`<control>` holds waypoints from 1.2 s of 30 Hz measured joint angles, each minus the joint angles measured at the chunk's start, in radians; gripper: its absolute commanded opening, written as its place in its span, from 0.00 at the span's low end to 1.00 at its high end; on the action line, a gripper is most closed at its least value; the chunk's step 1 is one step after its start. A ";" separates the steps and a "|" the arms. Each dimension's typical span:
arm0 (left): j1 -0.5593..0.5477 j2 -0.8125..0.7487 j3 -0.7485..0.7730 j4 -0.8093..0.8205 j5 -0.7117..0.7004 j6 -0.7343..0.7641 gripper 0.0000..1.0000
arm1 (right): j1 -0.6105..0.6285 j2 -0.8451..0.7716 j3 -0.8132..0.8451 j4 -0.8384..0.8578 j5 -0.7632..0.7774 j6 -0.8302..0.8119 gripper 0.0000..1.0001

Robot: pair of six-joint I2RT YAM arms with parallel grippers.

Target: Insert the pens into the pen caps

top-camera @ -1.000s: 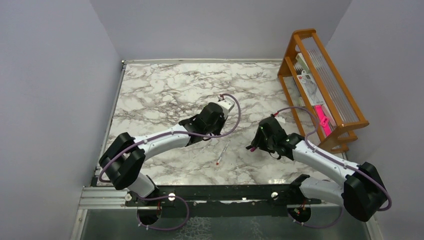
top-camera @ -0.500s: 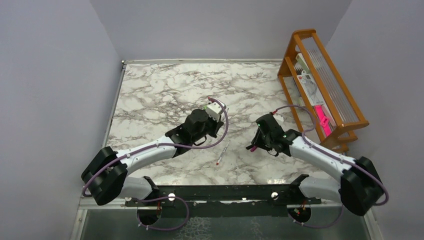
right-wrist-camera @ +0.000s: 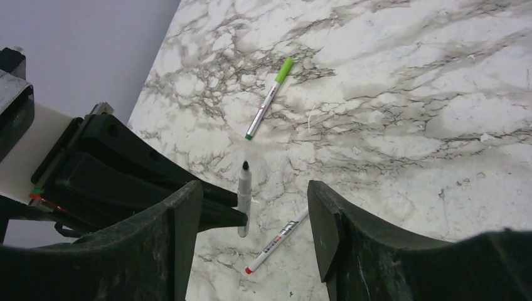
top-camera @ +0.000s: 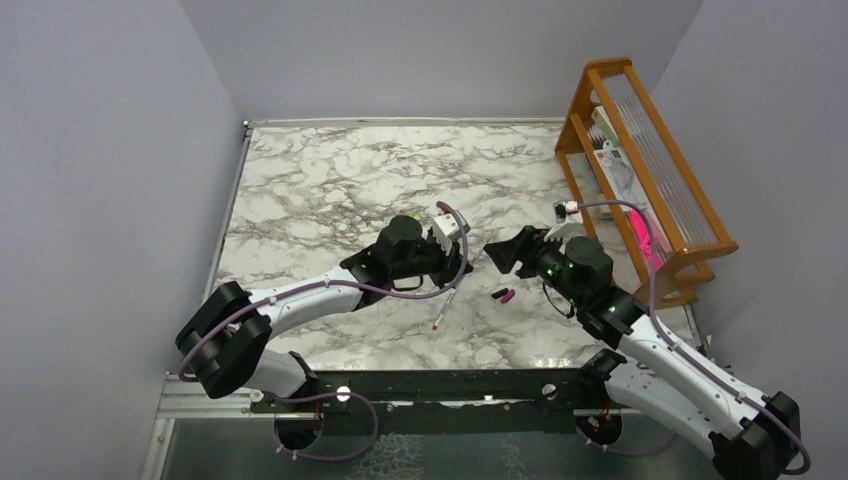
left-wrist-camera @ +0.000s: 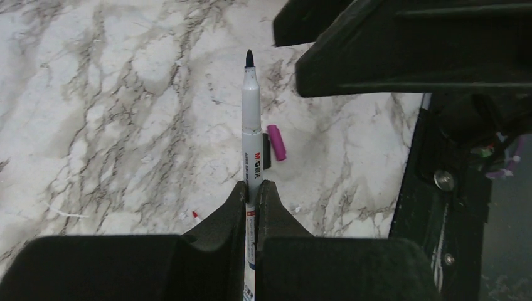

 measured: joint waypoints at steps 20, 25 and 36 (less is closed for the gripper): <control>-0.020 0.006 0.028 0.019 0.101 -0.013 0.00 | 0.001 0.094 0.000 0.099 -0.141 -0.051 0.29; -0.020 0.024 0.041 0.027 0.100 -0.028 0.00 | 0.000 0.097 0.000 0.098 -0.155 -0.064 0.01; -0.026 0.029 0.044 0.035 0.101 -0.032 0.40 | 0.000 0.063 -0.002 0.108 -0.166 -0.048 0.01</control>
